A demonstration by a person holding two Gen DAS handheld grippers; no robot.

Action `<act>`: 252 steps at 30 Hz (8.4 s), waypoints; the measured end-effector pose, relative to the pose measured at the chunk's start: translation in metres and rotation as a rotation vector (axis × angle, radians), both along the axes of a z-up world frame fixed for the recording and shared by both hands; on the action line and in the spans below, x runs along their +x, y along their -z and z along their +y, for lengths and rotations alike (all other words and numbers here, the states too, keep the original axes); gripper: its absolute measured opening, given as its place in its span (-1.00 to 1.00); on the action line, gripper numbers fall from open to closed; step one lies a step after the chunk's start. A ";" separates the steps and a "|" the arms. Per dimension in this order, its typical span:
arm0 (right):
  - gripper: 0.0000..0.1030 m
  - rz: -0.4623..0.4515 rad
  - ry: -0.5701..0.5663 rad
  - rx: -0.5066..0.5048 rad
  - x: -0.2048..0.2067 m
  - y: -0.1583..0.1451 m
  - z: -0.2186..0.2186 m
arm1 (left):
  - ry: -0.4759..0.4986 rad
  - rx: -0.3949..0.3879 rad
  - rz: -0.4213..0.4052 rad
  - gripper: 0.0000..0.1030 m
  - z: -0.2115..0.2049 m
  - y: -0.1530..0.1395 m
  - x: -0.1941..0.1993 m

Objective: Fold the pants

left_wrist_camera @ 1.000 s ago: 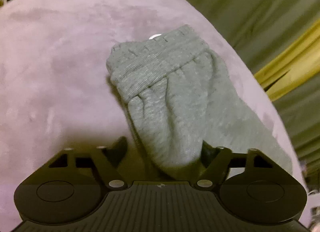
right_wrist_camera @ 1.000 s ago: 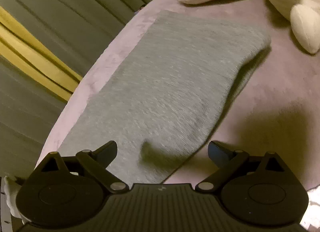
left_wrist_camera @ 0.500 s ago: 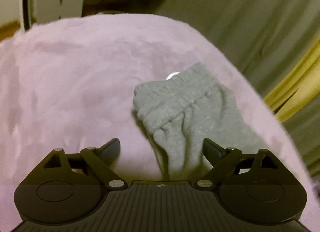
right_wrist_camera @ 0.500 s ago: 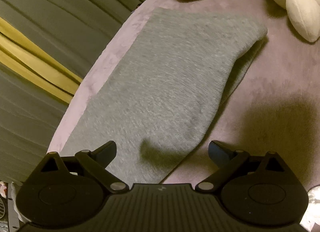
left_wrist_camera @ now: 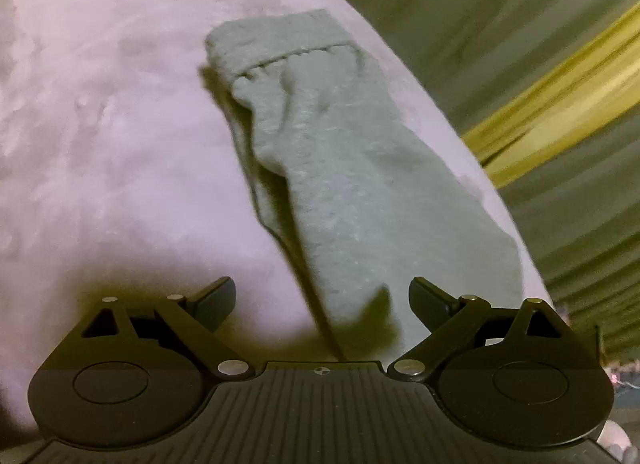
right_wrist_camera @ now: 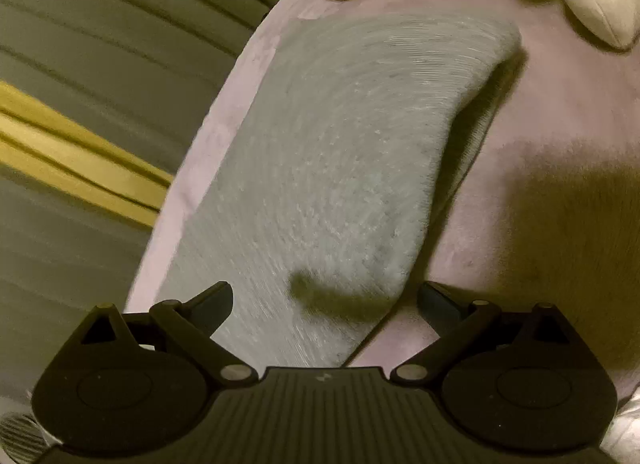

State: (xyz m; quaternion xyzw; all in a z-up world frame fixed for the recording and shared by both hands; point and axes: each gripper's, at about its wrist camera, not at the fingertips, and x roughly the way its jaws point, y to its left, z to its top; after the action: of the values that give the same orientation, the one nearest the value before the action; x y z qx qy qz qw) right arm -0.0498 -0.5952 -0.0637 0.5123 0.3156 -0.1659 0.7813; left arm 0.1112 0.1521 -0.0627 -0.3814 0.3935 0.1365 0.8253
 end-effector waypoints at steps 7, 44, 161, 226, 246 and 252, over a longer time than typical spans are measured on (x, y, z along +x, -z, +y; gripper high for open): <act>0.93 -0.089 0.048 0.086 -0.012 0.010 -0.010 | -0.046 -0.042 0.014 0.88 0.005 0.004 -0.009; -0.12 -0.153 0.300 -0.039 -0.071 0.009 -0.090 | 0.001 0.097 0.110 0.88 -0.018 -0.001 0.011; 0.91 -0.117 -0.619 -0.051 0.086 -0.034 0.200 | 0.548 0.104 -0.082 0.91 -0.134 -0.042 0.024; 0.92 -0.178 -0.305 -0.192 0.084 -0.018 0.146 | 0.937 -0.091 0.131 -0.40 -0.280 0.036 0.170; 0.92 -0.307 -0.273 -0.175 0.074 -0.029 0.137 | 0.881 -0.037 0.149 -0.65 -0.263 -0.006 0.175; 0.92 -0.311 -0.279 -0.195 0.074 -0.032 0.140 | 0.849 0.014 0.152 -0.65 -0.240 -0.008 0.178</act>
State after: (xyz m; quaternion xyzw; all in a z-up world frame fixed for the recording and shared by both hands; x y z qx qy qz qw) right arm 0.0240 -0.4554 -0.0317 0.4050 0.2415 -0.0049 0.8818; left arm 0.2888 -0.0874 -0.0547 -0.1690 0.5742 -0.1848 0.7795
